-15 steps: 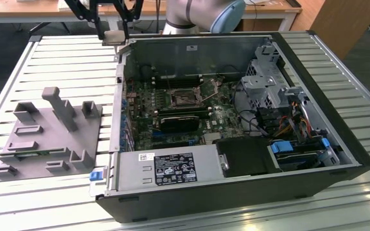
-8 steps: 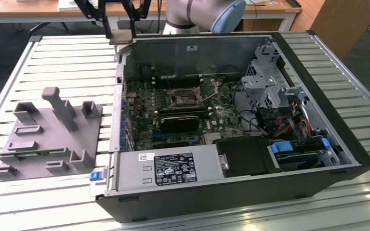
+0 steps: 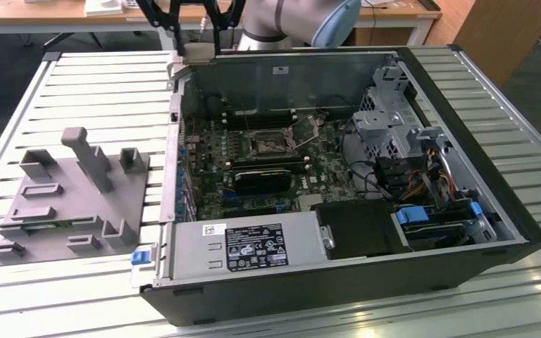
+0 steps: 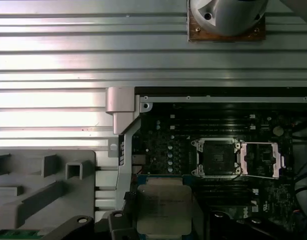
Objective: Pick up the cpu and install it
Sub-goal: 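Pick up the cpu and move it towards the insertion slot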
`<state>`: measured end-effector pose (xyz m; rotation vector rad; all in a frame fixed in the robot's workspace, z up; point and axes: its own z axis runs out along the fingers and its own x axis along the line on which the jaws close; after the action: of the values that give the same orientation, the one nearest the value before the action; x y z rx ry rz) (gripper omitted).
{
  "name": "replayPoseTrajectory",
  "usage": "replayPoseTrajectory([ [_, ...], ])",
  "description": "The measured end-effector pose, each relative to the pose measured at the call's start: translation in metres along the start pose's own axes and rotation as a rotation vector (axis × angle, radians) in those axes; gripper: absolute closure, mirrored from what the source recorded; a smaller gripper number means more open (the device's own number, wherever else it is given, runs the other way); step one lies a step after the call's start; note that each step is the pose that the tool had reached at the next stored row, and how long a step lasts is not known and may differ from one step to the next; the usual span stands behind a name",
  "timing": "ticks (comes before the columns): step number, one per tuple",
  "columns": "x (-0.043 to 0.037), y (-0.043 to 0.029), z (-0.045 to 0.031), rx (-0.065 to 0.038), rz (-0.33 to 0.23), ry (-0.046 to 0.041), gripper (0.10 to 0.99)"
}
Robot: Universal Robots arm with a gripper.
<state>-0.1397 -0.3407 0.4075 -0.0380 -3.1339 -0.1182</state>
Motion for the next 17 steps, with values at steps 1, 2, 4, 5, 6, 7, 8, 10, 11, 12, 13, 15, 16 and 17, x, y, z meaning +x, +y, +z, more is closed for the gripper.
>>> replayPoseTrajectory([
  [1,-0.0036,0.0001,0.0,0.0,0.0,0.0,0.557],
  [2,-0.007,0.0002,0.0,0.0,0.0,0.0,0.557],
  [4,-0.0139,0.0004,0.0,0.0,0.0,0.0001,0.557],
  [5,-0.0177,0.0004,-0.0001,0.0,0.0,0.0001,0.557],
  [6,-0.0211,0.0005,-0.0001,0.0,0.0,0.0,0.557],
  [7,-0.0241,0.0006,-0.0001,0.0,0.0,0.0001,0.557],
  [8,-0.027,0.0007,-0.0001,0.0,0.0,0.0001,0.557],
  [10,-0.0327,0.0007,-0.0001,0.0,0.0,0.0,0.557],
  [11,-0.0352,0.0005,-0.0001,0.0,0.0,0.0001,0.557],
  [12,-0.0381,-0.0002,-0.0002,0.0,0.0,0.0001,0.557],
  [13,-0.041,-0.0008,-0.0002,0.0,0.0,0.0001,0.557],
  [15,-0.046,-0.0008,0.0,0.0,0.0,0.0001,0.557],
  [16,-0.0487,-0.0007,0.0,0.0,0.0,0.0,0.557],
  [17,-0.0517,-0.0007,0.0001,0.0,0.0,0.0001,0.557],
])
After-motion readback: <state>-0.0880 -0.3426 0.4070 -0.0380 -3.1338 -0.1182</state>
